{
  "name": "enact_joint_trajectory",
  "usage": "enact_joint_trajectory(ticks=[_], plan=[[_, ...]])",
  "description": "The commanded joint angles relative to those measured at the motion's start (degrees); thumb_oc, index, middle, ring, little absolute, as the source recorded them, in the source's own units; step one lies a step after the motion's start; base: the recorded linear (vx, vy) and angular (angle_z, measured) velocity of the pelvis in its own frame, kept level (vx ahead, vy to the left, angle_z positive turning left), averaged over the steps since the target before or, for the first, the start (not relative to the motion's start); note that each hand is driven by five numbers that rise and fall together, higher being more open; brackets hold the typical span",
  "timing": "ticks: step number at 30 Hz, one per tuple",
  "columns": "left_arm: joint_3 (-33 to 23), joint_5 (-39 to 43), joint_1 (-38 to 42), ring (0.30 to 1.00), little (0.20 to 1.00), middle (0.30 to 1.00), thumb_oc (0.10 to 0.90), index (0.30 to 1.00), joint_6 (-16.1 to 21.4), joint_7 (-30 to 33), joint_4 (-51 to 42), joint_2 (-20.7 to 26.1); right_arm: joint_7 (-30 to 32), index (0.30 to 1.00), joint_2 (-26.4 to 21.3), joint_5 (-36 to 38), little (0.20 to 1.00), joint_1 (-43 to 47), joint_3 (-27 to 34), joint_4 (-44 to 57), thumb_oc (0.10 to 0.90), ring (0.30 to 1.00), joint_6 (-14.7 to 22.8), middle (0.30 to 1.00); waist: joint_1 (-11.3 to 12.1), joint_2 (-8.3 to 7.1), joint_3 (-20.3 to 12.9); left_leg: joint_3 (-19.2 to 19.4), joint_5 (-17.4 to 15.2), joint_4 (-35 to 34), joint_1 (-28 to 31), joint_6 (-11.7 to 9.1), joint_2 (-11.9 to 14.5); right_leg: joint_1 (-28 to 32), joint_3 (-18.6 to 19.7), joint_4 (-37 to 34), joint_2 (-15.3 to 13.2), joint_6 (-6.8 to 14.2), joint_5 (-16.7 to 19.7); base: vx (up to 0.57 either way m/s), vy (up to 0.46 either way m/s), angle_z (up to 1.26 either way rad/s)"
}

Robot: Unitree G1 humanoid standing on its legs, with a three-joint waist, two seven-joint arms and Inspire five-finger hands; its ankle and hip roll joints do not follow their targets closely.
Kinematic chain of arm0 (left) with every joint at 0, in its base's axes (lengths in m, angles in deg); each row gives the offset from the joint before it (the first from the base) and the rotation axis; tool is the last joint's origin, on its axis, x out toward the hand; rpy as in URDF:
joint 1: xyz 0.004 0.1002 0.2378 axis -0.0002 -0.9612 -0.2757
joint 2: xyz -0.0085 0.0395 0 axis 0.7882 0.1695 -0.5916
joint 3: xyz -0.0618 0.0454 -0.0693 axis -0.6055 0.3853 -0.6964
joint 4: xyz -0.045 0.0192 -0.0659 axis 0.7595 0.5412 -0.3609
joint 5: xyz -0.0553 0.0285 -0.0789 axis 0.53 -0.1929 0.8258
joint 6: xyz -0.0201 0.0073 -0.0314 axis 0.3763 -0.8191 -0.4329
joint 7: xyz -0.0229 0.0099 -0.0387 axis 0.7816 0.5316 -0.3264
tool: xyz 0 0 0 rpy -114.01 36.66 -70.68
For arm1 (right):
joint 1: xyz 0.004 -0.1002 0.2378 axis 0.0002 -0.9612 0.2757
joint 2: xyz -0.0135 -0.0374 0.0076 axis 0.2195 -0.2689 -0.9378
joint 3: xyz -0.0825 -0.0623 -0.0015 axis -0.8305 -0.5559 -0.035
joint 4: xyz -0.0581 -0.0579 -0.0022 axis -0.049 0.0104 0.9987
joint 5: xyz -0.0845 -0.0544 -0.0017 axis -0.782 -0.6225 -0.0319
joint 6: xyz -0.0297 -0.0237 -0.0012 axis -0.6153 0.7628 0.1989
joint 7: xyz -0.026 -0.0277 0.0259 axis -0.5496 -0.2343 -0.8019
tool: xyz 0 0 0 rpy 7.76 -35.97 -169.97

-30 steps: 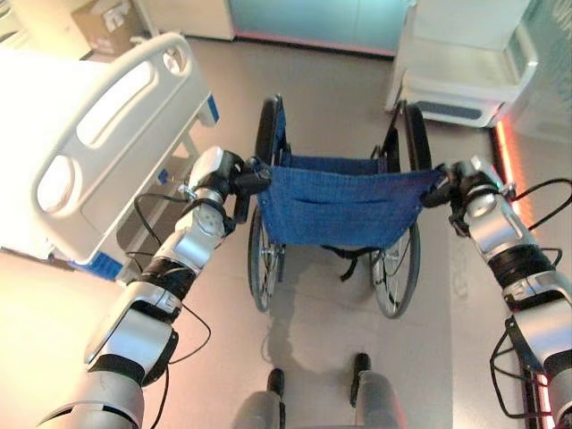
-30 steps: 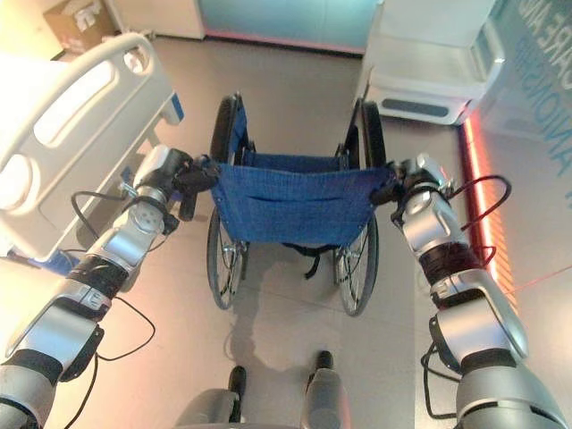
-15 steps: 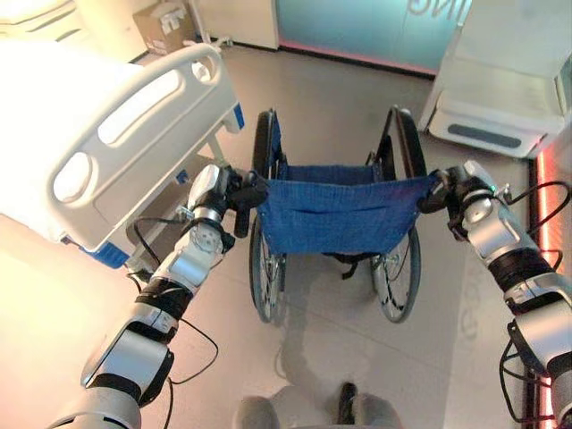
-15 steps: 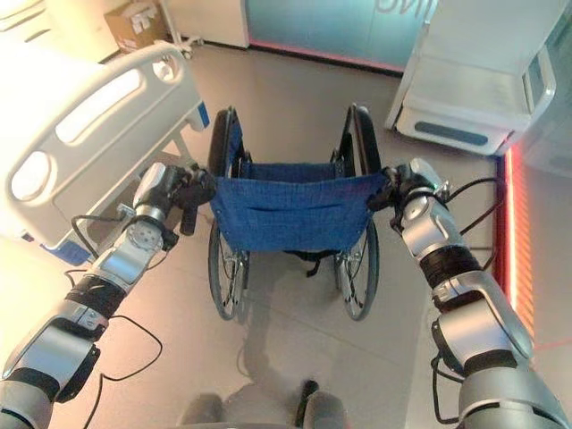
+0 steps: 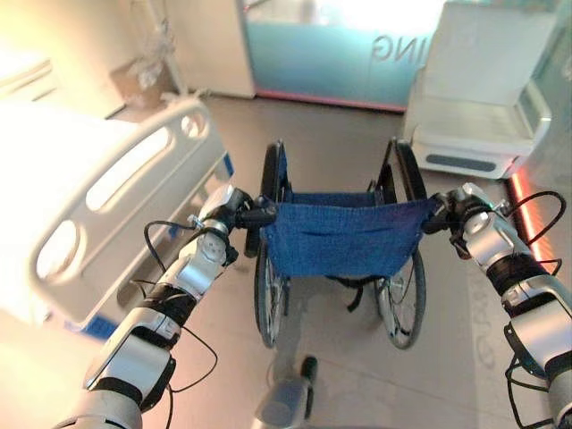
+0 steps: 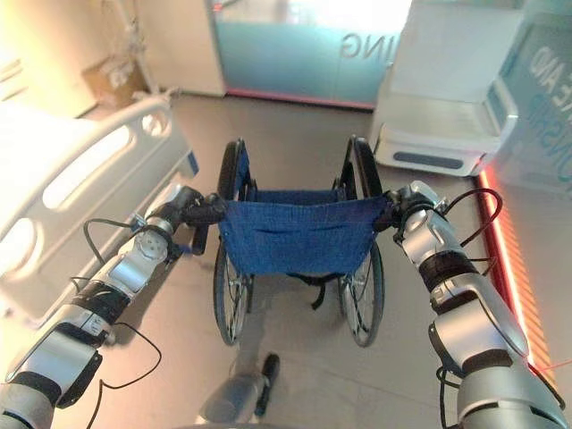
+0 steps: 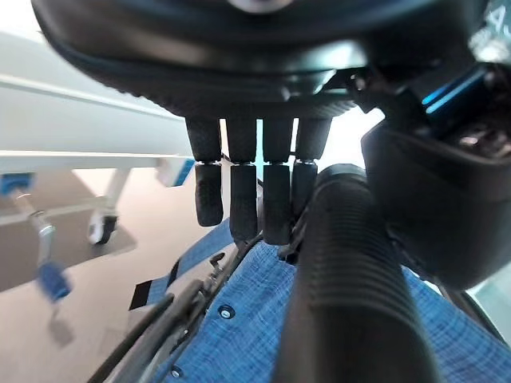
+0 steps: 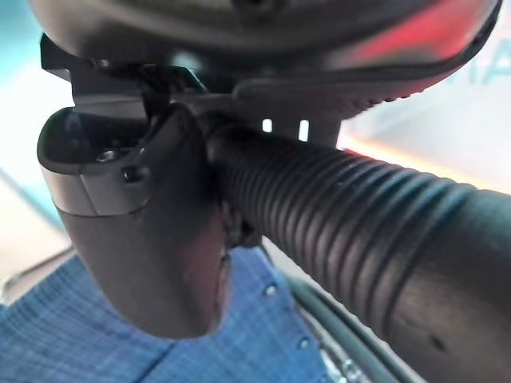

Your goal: Push the wheelchair next to the bed

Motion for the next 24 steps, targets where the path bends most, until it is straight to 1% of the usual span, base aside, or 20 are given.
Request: enact_joint_trajectory(ticks=[1,3,5,6,7,9,11,13,15,16,17,18,19,20,21,22,23,24], plan=[[7.5,-5.4,-6.6,0.300,0.300,0.300,0.400,0.300,-2.4,-7.1,8.5,3.7,-8.9,0.300,-2.2,-3.0,0.300,-2.0,-6.4,4.1,0.400,0.300,5.8,0.300,-1.4,-3.45,1.2,0.8,-1.0,2.9,-3.6,7.9,-2.8,8.2,-4.0,-9.8,2.1,0.1,8.5,0.42,0.173,-0.41],[7.1,-5.0,-5.5,0.300,0.300,0.300,0.400,0.300,-3.1,-7.2,9.0,4.3,-8.2,0.300,-1.4,-2.4,0.300,-2.0,-5.8,3.4,0.400,0.300,7.5,0.300,-0.6,-4.18,1.1,0.2,-1.0,2.1,-2.4,8.6,-3.2,8.0,-5.2,-8.5,0.1,2.0,11.8,0.32,0.130,-0.47],[6.9,-4.2,-4.6,0.300,0.300,0.300,0.400,0.300,-3.0,-5.6,10.1,4.3,-6.8,0.300,-0.2,-1.8,0.300,-0.9,-5.9,2.2,0.400,0.300,9.0,0.300,0.3,-4.91,1.0,0.1,-0.9,1.4,-2.5,9.1,-3.5,8.5,-6.0,-8.0,-1.5,3.2,14.8,0.19,0.115,-0.27],[6.7,-3.9,-4.5,0.300,0.300,0.300,0.400,0.300,-3.0,-5.0,10.4,4.1,-6.2,0.300,0.2,-1.7,0.300,-0.7,-5.9,1.6,0.400,0.300,9.8,0.300,0.6,-5.00,0.9,0.2,-1.0,1.3,-2.5,9.4,-3.6,8.6,-6.3,-7.1,-2.1,3.2,15.8,0.21,0.164,-0.46],[6.8,-3.5,-4.6,0.300,0.300,0.300,0.400,0.300,-2.7,-3.7,10.8,3.7,-5.3,0.300,0.6,-1.8,0.300,-0.5,-5.8,0.6,0.400,0.300,11.2,0.300,1.0,-4.97,0.6,0.0,-1.2,1.0,-2.5,9.7,-3.8,8.5,-6.3,-5.1,-2.6,3.3,17.6,0.22,0.156,-0.52],[6.5,-3.2,-5.2,0.300,0.300,0.300,0.400,0.300,-2.5,-1.8,11.0,3.0,-3.9,0.300,0.9,-1.8,0.300,-0.8,-5.7,-0.1,0.400,0.300,13.6,0.300,1.3,-5.06,0.0,-0.5,-1.6,0.8,-2.4,10.5,-4.5,8.1,-5.8,-2.4,-2.4,3.5,20.0,0.23,0.140,-0.21],[6.1,-3.0,-6.2,0.300,0.300,0.300,0.400,0.300,-2.2,-0.7,11.0,2.7,-2.6,0.300,1.1,-1.9,0.300,-1.6,-5.9,0.0,0.400,0.300,14.7,0.300,1.2,-5.19,-0.6,-1.5,-2.3,0.8,-1.5,11.2,-5.5,6.2,-5.2,0.4,-2.2,3.7,22.5,0.27,0.106,-0.16],[5.5,-3.9,-7.1,0.300,0.300,0.300,0.400,0.300,-2.1,-0.1,10.7,2.1,-2.0,0.300,1.3,-1.9,0.300,-2.2,-6.1,0.3,0.400,0.300,15.2,0.300,0.8,-5.15,-0.8,-2.5,-2.9,0.8,-0.4,11.4,-6.0,4.0,-5.0,0.1,-2.1,3.6,22.9,0.30,0.035,-0.39],[4.7,-4.6,-8.5,0.300,0.300,0.300,0.400,0.300,-1.9,0.4,9.9,1.7,-1.5,0.300,1.3,-1.6,0.300,-2.6,-6.6,1.7,0.400,0.300,14.6,0.300,-0.3,-4.58,-0.3,-3.8,-3.8,1.2,2.2,11.0,-6.0,-0.7,-5.7,-3.1,-2.9,3.2,21.7,0.32,-0.036,-0.11],[4.4,-4.7,-8.7,0.300,0.300,0.300,0.400,0.300,-1.8,0.4,9.7,1.7,-1.5,0.300,1.2,-1.6,0.300,-2.5,-6.7,2.3,0.400,0.300,14.2,0.300,-0.9,-3.96,0.0,-4.5,-4.0,0.8,3.5,10.7,-5.5,-3.6,-5.8,-4.1,-3.1,2.9,21.3,0.33,-0.063,0.08],[3.9,-4.5,-9.1,0.300,0.300,0.300,0.400,0.300,-1.7,0.7,9.1,2.0,-2.0,0.300,1.0,-1.6,0.300,-1.8,-7.1,3.8,0.400,0.300,12.9,0.300,-2.9,-3.22,1.5,-5.7,-5.7,0.6,6.5,10.5,-5.2,-10.7,-5.6,-6.2,-4.7,2.8,22.2,0.33,-0.066,-0.06],[3.8,-4.2,-9.0,0.300,0.300,0.300,0.400,0.300,-1.4,0.8,8.6,2.4,-2.1,0.300,0.8,-1.4,0.300,-1.2,-7.5,5.0,0.400,0.300,11.9,0.300,-4.1,-3.00,2.6,-6.6,-7.2,0.9,7.9,10.6,-5.3,-14.5,-5.1,-7.2,-5.5,2.8,23.0,0.35,-0.080,0.15],[3.7,-3.9,-8.9,0.300,0.300,0.300,0.400,0.300,-1.0,0.7,8.3,2.8,-2.2,0.300,0.5,-1.4,0.300,-0.7,-7.7,5.7,0.400,0.300,11.1,0.300,-4.9,-2.92,3.3,-7.3,-8.5,1.4,8.8,10.7,-5.5,-16.9,-4.8,-8.7,-6.1,3.0,24.0,0.27,-0.074,0.37],[3.8,-3.7,-8.8,0.300,0.300,0.300,0.400,0.300,-0.7,0.5,8.2,3.1,-2.1,0.300,0.3,-1.2,0.300,-0.5,-7.9,6.2,0.400,0.300,10.6,0.300,-5.3,-3.11,3.6,-7.9,-9.0,1.4,9.5,10.7,-5.7,-17.9,-4.5,-10.6,-6.6,3.2,24.8,0.38,-0.141,0.63],[4.0,-3.8,-8.5,0.300,0.300,0.300,0.400,0.300,0.1,0.0,8.1,3.4,-2.5,0.300,-0.2,-1.1,0.300,0.0,-8.0,7.1,0.400,0.300,9.5,0.300,-6.2,-3.72,3.9,-9.2,-10.4,1.4,10.9,10.7,-6.4,-19.4,-4.0,-15.3,-7.7,4.3,27.2,0.47,-0.181,0.85],[4.2,-4.1,-8.4,0.300,0.300,0.300,0.400,0.300,0.5,-0.6,8.0,3.4,-3.3,0.300,-0.7,-1.3,0.300,0.3,-7.8,7.8,0.400,0.300,8.6,0.300,-6.7,-3.97,3.7,-10.5,-11.1,0.9,12.3,10.5,-6.6,-19.8,-3.3,-18.7,-8.2,5.0,28.4,0.40,-0.155,0.93],[4.2,-4.2,-8.4,0.300,0.300,0.300,0.400,0.300,0.5,-0.7,8.0,3.4,-3.4,0.300,-0.8,-1.3,0.300,0.3,-7.8,7.8,0.400,0.300,8.6,0.300,-6.7,-3.67,3.9,-10.6,-11.4,0.9,12.6,10.5,-6.3,-19.3,-3.5,-19.0,-8.0,5.0,28.4,0.65,-0.270,1.54],[4.3,-5.3,-8.7,0.300,0.300,0.300,0.400,0.300,0.9,-1.9,7.7,2.9,-4.7,0.300,-1.7,-1.2,0.300,1.0,-7.8,9.2,0.400,0.300,6.4,0.300,-7.3,-4.06,3.1,-13.2,-13.2,0.2,15.4,9.6,-5.7,-19.5,-2.1,-24.6,-8.5,5.9,30.0,0.59,-0.274,1.33]])
